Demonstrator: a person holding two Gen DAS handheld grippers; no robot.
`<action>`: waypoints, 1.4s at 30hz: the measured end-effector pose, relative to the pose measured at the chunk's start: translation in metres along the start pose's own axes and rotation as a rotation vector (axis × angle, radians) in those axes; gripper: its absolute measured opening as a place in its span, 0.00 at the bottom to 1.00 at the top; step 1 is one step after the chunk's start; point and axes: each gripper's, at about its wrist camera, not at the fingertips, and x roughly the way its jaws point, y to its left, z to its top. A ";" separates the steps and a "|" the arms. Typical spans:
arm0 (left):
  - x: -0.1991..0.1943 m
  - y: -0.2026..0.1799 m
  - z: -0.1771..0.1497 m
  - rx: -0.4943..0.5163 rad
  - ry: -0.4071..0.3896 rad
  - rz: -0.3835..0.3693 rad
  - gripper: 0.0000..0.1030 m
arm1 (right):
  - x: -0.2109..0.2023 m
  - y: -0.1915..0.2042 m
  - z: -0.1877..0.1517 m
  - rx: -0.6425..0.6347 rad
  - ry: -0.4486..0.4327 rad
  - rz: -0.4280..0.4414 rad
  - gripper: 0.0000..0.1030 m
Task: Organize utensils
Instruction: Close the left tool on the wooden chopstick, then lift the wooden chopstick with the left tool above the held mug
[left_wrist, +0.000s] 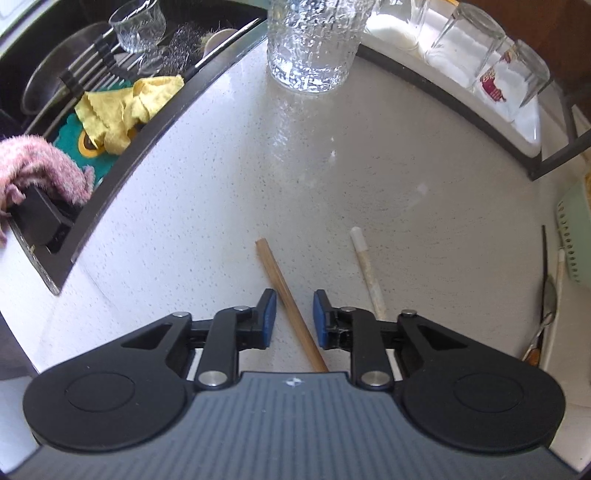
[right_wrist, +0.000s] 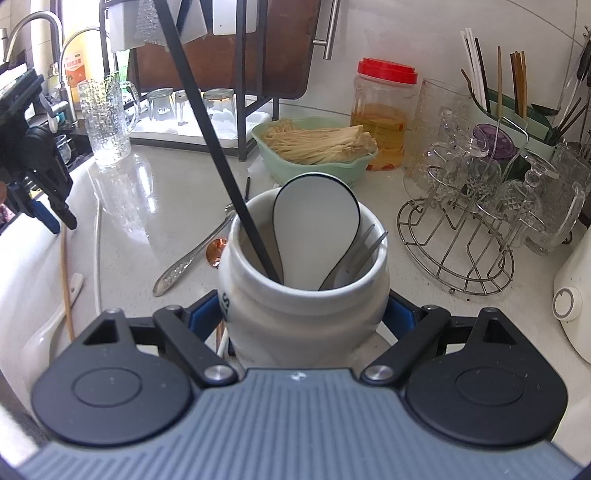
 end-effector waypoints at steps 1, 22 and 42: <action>0.001 -0.002 0.001 0.021 -0.011 0.012 0.16 | 0.000 0.000 -0.001 0.001 -0.003 -0.001 0.89; -0.041 -0.011 -0.027 0.091 -0.141 -0.135 0.07 | 0.003 0.000 0.003 -0.011 0.010 0.000 0.89; -0.141 -0.031 -0.081 0.211 -0.296 -0.355 0.07 | 0.000 0.001 0.004 -0.026 0.036 0.021 0.89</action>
